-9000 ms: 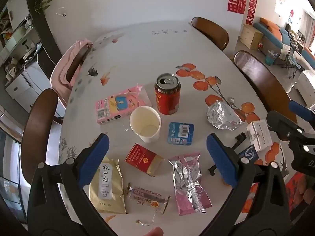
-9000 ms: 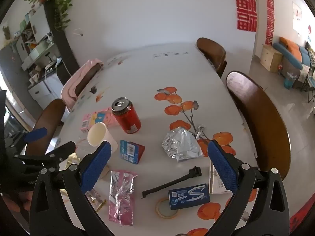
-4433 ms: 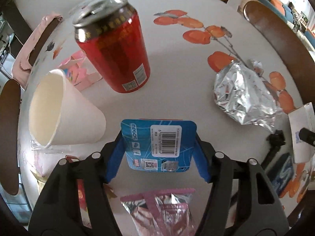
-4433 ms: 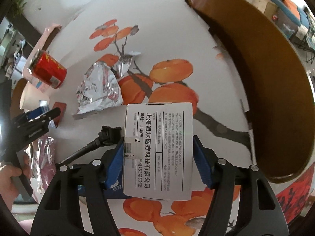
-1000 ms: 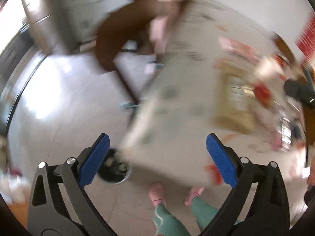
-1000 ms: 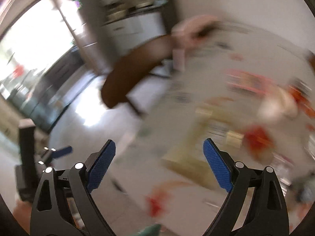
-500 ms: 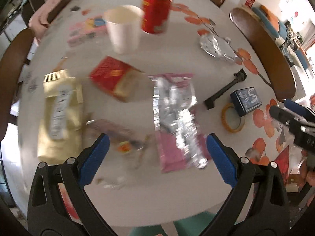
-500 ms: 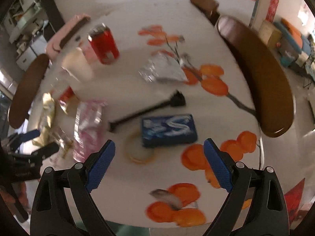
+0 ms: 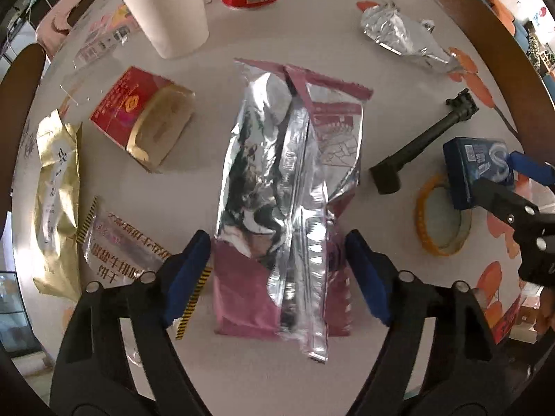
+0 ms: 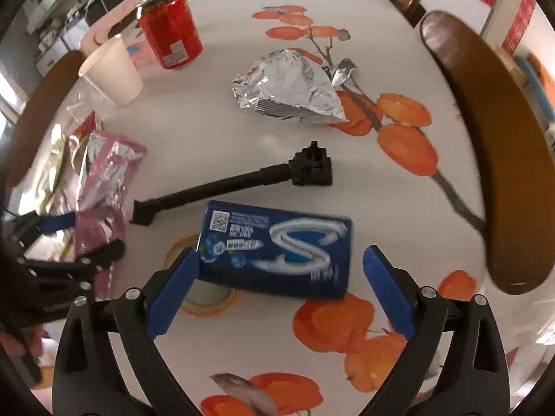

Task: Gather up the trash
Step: 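Grasp the pink-silver snack bag with the left gripper while the right grasps the blue gum box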

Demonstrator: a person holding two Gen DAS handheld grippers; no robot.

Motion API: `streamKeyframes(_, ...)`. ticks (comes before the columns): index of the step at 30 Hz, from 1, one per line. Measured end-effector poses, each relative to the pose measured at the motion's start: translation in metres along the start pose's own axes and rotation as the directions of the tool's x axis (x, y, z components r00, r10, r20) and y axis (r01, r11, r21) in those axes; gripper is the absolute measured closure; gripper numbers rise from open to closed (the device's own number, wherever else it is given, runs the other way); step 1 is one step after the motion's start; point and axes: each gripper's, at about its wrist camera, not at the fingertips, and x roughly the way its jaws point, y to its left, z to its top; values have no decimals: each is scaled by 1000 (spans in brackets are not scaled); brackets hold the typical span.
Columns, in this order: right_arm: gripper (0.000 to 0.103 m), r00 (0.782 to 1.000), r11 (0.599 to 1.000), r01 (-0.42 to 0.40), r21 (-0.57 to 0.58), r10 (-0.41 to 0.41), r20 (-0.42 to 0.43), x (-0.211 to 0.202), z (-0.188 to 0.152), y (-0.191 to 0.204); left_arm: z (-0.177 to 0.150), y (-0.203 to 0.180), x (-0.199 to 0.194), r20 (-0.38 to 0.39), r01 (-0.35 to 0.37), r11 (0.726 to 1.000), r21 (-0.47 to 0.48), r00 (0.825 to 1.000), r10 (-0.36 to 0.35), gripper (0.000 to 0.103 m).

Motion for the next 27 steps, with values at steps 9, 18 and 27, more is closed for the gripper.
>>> streamKeyframes(9,8,998,998,-55,1,55,-40,11,9,10,-2,-7,-2,19,4,1000,20,1000,-4,51)
streamKeyframes(18,37,991,992,-126,-1,126,-50,11,1,15,9,4,-8,18,29,999,28,999,-29,81)
streamKeyframes(27,71,977,977,-206,54,208,-49,2,7,13,1,24,-21,37,52,999,15,998,-52,86)
